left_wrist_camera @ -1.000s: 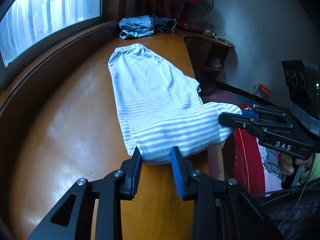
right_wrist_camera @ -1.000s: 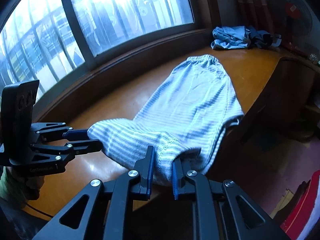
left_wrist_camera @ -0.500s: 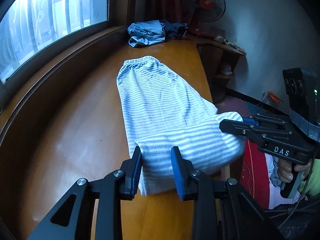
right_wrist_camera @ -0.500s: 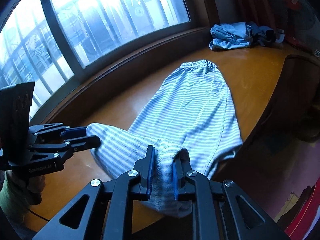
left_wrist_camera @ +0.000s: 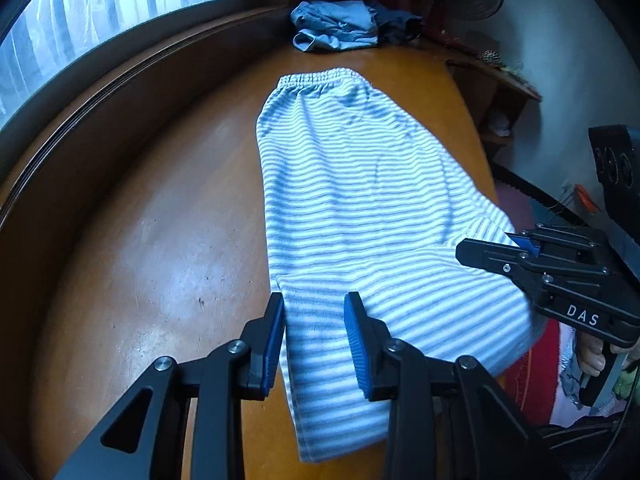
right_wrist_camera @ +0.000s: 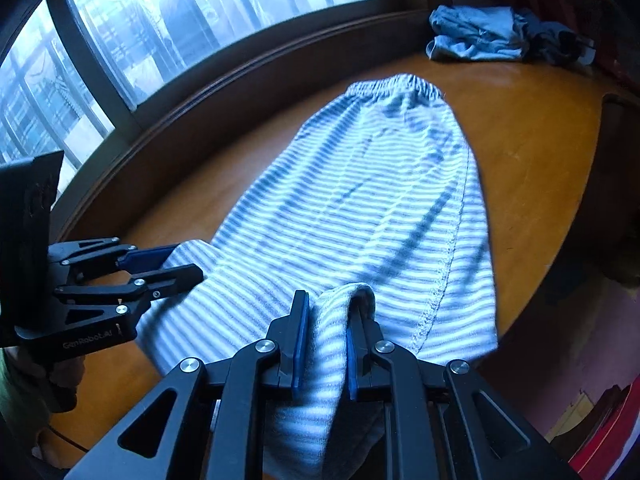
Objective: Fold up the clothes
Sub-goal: 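Fold the held edge over toward the waistband and open the right gripper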
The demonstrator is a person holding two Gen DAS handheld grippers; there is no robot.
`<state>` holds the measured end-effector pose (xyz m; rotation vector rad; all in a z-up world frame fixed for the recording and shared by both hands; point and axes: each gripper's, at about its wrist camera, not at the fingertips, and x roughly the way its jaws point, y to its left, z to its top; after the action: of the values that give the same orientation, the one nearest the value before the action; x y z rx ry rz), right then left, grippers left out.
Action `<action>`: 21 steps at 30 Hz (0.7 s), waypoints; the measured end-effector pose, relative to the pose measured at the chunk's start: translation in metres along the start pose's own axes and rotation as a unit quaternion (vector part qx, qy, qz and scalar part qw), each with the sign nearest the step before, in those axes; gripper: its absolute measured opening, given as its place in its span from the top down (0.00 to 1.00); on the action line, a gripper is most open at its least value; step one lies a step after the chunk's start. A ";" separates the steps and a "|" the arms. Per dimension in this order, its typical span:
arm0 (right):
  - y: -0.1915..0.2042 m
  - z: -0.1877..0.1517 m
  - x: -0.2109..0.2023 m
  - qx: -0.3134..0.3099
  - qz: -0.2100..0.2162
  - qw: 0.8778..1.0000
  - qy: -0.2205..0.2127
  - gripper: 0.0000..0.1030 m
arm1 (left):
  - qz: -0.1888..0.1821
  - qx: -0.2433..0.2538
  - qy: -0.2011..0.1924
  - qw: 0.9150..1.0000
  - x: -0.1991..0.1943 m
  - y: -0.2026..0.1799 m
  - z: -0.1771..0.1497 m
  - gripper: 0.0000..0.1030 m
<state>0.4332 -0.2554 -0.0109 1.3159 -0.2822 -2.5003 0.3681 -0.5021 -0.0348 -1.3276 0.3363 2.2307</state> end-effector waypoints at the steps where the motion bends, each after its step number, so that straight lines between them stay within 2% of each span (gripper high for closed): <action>1: -0.002 -0.001 0.000 0.000 0.004 1.000 -0.003 0.84 | 0.004 -0.002 0.001 1.000 0.002 -0.001 0.000 0.72; 5: -0.010 -0.002 -0.007 0.007 0.022 1.000 0.003 0.83 | -0.009 -0.032 0.002 0.999 -0.003 0.003 0.002 0.72; 7: -0.009 -0.003 -0.020 -0.008 0.028 1.000 0.002 0.79 | -0.005 -0.046 -0.005 0.999 -0.015 0.007 0.002 0.72; 8: -0.008 -0.004 -0.028 -0.020 0.029 0.999 -0.002 0.74 | 0.000 -0.048 -0.009 0.999 -0.020 0.007 0.001 0.72; 9: -0.006 -0.006 -0.036 -0.034 0.025 0.999 -0.007 0.64 | 0.006 -0.051 -0.012 0.999 -0.027 0.008 0.001 0.72; 10: -0.004 -0.007 -0.043 -0.046 0.014 0.999 -0.017 0.60 | 0.008 -0.056 -0.017 0.998 -0.034 0.008 0.001 0.72; 14: 0.004 -0.013 -0.066 -0.086 -0.004 0.995 -0.055 0.59 | 0.004 -0.062 -0.028 0.998 -0.048 -0.001 0.003 0.72; 18: 0.008 -0.014 -0.050 -0.088 0.017 0.996 -0.027 0.59 | 0.015 -0.046 -0.005 0.999 -0.031 -0.015 0.000 0.72; 20: 0.005 -0.018 -0.029 -0.062 0.018 0.998 0.008 0.59 | 0.023 -0.044 0.020 0.999 -0.015 -0.019 -0.005 0.72; 21: 0.000 -0.021 -0.024 -0.044 0.022 0.999 0.009 0.58 | 0.024 -0.044 0.022 0.998 -0.012 -0.018 -0.007 0.71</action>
<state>0.4640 -0.2480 -0.0042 1.2820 -0.1927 -2.4345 0.3876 -0.4934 -0.0268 -1.4300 0.2907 2.2835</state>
